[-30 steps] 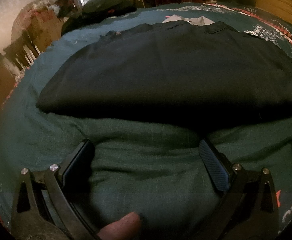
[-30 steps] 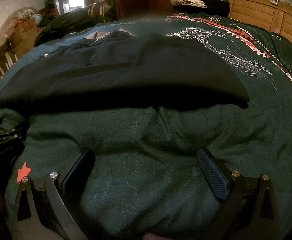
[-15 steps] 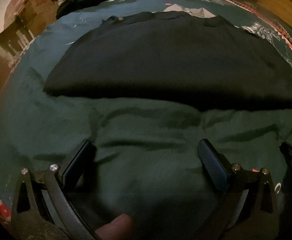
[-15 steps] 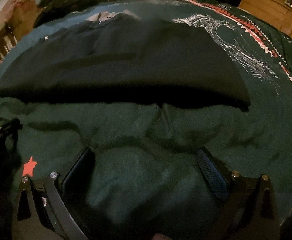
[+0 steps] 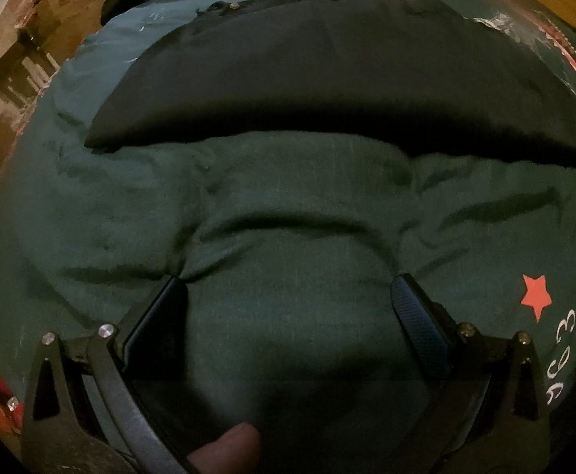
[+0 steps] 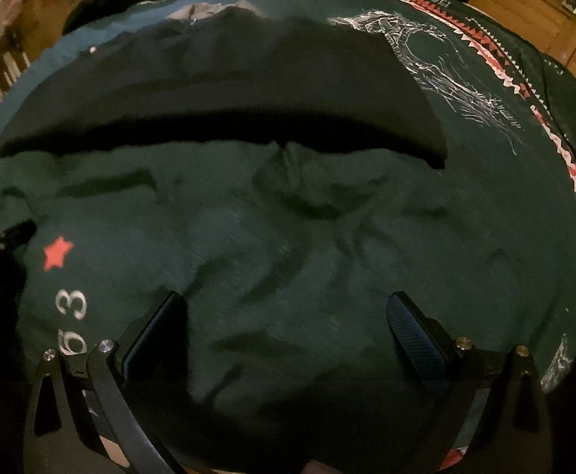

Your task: Fold large clothes

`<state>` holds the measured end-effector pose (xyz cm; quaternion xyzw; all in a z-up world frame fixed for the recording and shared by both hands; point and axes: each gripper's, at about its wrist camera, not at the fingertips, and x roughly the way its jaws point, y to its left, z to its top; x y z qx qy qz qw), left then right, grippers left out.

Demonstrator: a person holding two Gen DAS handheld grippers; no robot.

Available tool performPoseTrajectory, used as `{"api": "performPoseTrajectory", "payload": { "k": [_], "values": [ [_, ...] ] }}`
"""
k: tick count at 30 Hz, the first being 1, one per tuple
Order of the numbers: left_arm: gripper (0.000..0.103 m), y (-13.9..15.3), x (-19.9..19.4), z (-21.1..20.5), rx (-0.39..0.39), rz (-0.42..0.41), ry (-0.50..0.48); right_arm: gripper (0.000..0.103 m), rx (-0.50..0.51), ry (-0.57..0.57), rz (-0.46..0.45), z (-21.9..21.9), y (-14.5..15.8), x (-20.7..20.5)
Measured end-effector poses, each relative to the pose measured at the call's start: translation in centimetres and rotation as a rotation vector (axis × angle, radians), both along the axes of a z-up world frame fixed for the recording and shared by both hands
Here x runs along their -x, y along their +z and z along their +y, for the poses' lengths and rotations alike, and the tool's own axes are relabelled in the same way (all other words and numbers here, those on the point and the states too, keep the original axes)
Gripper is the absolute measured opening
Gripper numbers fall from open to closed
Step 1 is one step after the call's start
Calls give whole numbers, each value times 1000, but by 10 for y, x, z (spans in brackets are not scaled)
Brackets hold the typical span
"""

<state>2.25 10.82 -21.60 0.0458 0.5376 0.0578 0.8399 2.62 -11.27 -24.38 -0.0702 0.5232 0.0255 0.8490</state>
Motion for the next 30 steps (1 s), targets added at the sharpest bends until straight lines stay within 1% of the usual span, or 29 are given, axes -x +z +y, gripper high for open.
{"api": "performPoseTrajectory", "payload": {
  "k": [2,9,14,19,25,30],
  "values": [
    [103,-1,1,2,-2,-10,-19,103,8,8,-1,-2,-5,2],
    [103,-3,10,8,0,-64,-95,103,-58,-17,-2,-10,-12,1],
    [103,-6,19,12,3,-104,-108,103,-58,-23,-9,-9,-12,2],
    [103,-6,18,6,4,-82,-98,103,-51,-33,-13,-9,-12,1],
    [103,-6,9,7,7,-82,-93,103,-47,-33,-15,-8,-12,4],
    [103,-7,11,6,4,-85,-90,103,-45,-35,-16,-8,-12,4]
  ]
}}
